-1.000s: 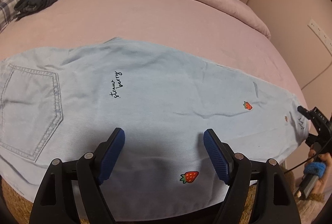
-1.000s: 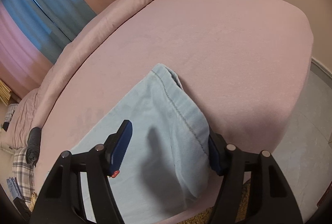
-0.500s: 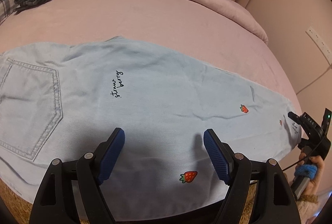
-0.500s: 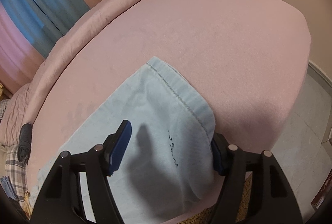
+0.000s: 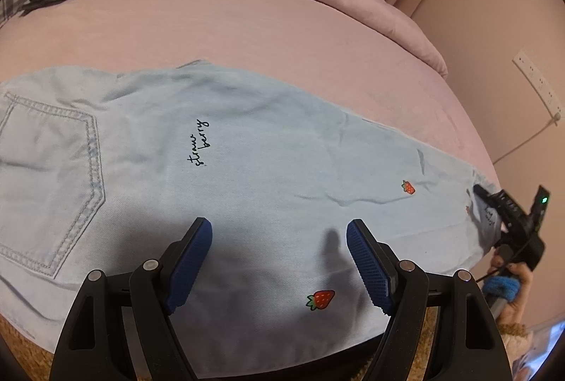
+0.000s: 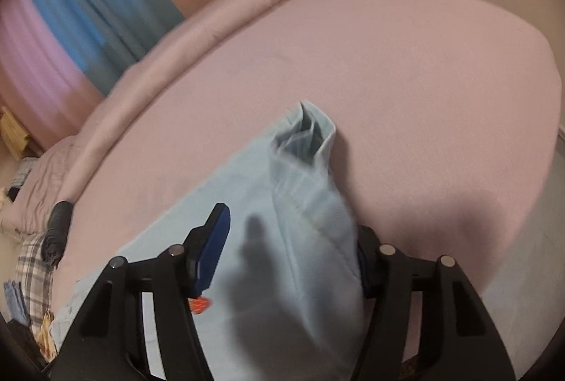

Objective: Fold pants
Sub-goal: 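Grasp the leg hems with the right gripper and lift them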

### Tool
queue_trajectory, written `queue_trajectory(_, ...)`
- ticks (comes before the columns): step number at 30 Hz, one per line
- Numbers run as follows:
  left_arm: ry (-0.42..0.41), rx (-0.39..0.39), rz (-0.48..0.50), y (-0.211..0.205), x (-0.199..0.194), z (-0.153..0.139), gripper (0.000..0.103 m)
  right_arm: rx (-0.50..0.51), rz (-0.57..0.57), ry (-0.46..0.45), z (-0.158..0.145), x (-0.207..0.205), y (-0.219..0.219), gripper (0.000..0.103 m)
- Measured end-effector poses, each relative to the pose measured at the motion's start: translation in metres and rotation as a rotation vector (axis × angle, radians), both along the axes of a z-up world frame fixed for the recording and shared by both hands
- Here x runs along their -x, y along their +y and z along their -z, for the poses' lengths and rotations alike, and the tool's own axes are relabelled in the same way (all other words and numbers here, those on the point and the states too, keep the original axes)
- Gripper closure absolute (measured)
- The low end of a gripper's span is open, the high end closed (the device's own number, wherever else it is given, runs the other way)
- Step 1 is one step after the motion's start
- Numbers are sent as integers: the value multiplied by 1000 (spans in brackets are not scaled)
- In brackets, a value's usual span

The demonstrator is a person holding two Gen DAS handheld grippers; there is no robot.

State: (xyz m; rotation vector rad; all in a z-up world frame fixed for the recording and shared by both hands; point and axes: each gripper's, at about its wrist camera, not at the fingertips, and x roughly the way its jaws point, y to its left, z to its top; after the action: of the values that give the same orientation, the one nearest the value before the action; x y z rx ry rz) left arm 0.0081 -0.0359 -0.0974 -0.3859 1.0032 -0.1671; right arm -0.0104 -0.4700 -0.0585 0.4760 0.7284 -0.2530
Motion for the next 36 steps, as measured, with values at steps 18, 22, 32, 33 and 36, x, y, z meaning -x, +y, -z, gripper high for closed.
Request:
queue_trajectory(18,-26,152,-57,37,13,-24,25,277,-164,-229,-88,26,75,88)
queue_trajectory(22,-55,143,-95,55,23,-35,25,354,-411,-260,-101,34,149,88)
queue_trajectory(32,-41,121,-161,89,39,-31,25,532,-769,59,34,9,277,84)
queue_trajectory(33,-36,125,-162,89,36,-30,25,571,-772,61,34,10,282,84)
queue_trajectory(36,-23,127,-161,90,36,-27,25,559,-775,72,31,9,282,83)
